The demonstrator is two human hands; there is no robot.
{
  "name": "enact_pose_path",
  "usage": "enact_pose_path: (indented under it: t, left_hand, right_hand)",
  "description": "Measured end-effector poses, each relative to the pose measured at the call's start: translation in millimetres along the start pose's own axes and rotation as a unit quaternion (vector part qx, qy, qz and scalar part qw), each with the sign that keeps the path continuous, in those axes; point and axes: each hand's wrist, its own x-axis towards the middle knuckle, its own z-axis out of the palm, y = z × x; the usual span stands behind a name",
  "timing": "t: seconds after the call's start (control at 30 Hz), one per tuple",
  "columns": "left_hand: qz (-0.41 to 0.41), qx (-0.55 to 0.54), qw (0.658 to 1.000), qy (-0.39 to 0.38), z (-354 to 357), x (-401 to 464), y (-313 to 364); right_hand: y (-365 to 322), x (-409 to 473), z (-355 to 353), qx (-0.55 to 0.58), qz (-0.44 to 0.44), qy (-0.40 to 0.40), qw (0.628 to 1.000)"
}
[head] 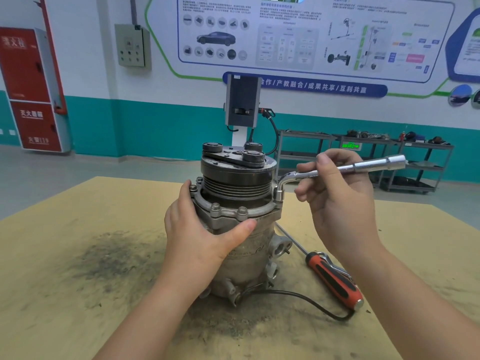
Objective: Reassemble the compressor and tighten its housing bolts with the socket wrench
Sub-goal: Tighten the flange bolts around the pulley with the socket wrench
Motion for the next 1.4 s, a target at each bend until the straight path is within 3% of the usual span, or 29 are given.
enact_pose_path:
  t: [0.1, 0.27, 0.4, 0.5, 0.57, 0.7, 0.8, 0.97, 1.4]
  left_hand:
    - [0.000, 0.007, 1.000, 0.004, 1, 1, 0]
    - [0.003, 0.006, 1.000, 0.001, 0, 0, 1]
    - [0.005, 0.010, 1.000, 0.009, 1, 1, 2]
    - [0.003, 0.007, 1.000, 0.010, 1, 1, 2]
    - [0.003, 0.003, 1.000, 0.010, 0, 1, 2]
    - [0.000, 0.001, 1.000, 0.004, -1, 0, 3]
    - [0.000, 0.001, 1.000, 0.007, -1, 0, 3]
    - [-0.005, 0.000, 1.000, -0.003, 0, 0, 4]
    - [-0.001, 0.001, 1.000, 0.002, 1, -1, 4]
  right_hand:
    - [6, -11, 4, -0.097, -0.098, -0.010, 0.990]
    - [12, -18, 5, -0.151, -0.155, 0.011, 0.976]
    - [14, -23, 6, -0.308, -0.259, -0.063, 0.913]
    - [9, -23, 9, -0.400, -0.273, -0.090, 0.870]
    - [2, -19, 12, -0.417, -0.270, -0.100, 0.862]
    - [-17, -5, 11, -0.207, -0.166, -0.023, 0.964]
    - [-20, 6, 5, -0.056, -0.014, 0.042, 0.997]
    - [-9, 11, -1, 0.037, 0.136, 0.082, 0.987]
    - [-13, 21, -18, 0.098, 0.290, 0.051, 0.951]
